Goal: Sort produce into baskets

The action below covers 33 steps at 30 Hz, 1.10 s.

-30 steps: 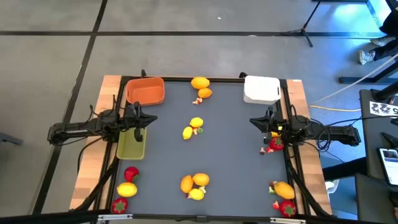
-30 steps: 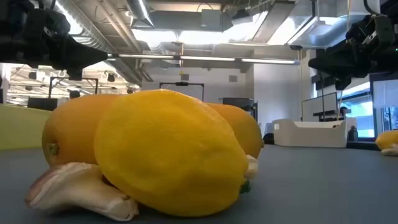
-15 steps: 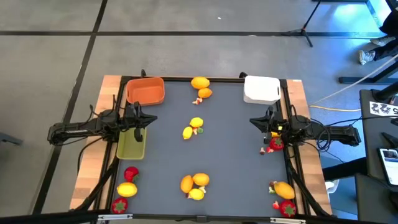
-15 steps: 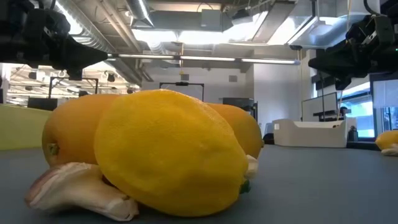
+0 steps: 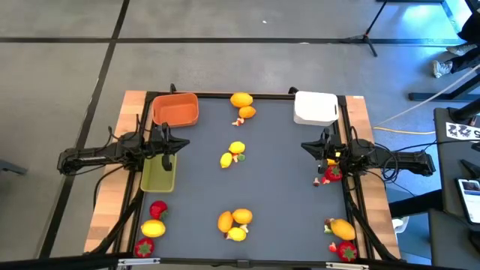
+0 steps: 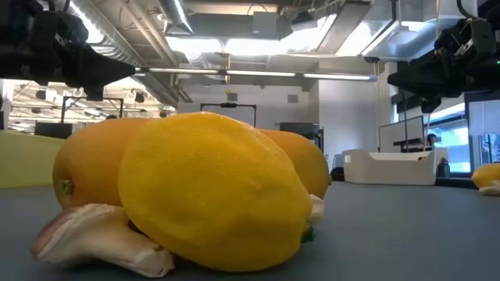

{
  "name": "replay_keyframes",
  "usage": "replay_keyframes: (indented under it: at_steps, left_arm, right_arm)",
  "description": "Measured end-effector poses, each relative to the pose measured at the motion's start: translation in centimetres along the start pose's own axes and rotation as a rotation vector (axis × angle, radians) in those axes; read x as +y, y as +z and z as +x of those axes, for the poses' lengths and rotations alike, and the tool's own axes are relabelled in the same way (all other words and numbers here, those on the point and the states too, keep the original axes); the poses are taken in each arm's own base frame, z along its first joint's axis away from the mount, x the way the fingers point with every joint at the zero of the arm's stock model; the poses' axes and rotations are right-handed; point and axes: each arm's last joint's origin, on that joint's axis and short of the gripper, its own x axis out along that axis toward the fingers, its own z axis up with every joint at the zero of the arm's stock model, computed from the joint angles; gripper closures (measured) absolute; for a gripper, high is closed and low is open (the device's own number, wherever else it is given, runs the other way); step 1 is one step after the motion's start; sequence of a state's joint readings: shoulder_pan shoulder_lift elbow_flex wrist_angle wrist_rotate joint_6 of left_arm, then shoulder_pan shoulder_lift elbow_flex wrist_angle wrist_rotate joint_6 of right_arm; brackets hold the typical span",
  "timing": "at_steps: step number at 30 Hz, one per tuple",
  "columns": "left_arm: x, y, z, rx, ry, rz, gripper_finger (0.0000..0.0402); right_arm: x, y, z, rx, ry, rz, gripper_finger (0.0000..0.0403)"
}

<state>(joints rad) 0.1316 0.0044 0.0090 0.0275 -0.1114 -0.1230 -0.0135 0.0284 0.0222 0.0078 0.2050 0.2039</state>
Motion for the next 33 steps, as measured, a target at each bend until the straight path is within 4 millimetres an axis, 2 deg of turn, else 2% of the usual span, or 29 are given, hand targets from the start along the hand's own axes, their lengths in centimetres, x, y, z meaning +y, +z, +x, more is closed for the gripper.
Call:
replay_keyframes:
  at_steps: [33]
  left_arm:
    - [0.00, 0.18, 0.00, -0.019, 0.003, -0.001, 0.0394]
  right_arm:
    - [-0.01, 0.45, 0.01, -0.063, -0.023, 0.011, 0.0377]
